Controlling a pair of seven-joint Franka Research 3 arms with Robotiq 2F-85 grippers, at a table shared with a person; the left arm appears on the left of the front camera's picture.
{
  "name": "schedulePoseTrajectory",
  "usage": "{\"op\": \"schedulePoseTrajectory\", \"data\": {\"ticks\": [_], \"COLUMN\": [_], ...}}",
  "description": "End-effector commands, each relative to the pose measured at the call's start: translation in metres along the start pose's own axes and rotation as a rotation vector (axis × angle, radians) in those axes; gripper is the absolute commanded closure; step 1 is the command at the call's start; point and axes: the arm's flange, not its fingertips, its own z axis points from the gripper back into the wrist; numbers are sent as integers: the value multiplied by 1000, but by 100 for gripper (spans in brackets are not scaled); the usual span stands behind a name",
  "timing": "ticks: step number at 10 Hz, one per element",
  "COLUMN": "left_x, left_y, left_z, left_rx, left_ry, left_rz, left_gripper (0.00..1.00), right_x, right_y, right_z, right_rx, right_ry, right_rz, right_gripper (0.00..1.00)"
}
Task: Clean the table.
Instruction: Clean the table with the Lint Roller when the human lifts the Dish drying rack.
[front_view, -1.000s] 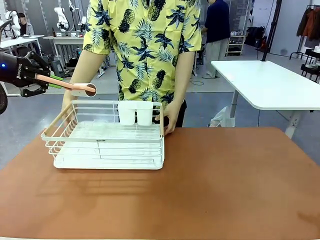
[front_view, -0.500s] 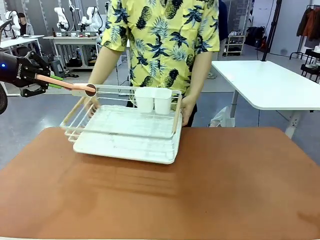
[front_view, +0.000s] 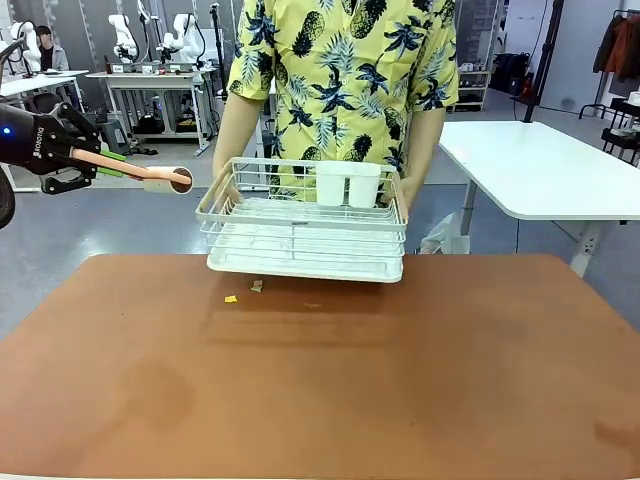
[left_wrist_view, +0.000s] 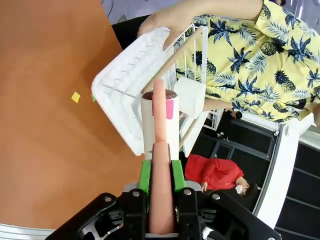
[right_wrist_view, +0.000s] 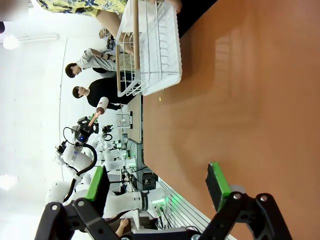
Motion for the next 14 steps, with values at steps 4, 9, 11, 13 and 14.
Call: {"op": "schedulePoseTrajectory", "data": {"ticks": [4, 9, 11, 13, 14], "left_x": [-2, 0, 10, 26, 36], "left_y": [-3, -58, -69, -55, -37], "left_z": [2, 23, -2, -57, -85], "left_rx": [-2, 268, 437, 513, 517], "left_ry": [-6, 30, 129, 313, 365], "left_rz": [-6, -405, -628, -730, -688], "left_gripper": [99, 79, 79, 79, 79], "right_x": [-5, -5, -5, -5, -5], "right_y": [3, 3, 3, 3, 3], "right_z": [-2, -2, -2, -2, -2], "right_rx": [-5, -5, -5, -5, -5], "right_ry": [-15, -15, -15, -15, -15], "right_rz": [2, 2, 2, 2, 2], "right_gripper": [0, 0, 0, 0, 0]}}
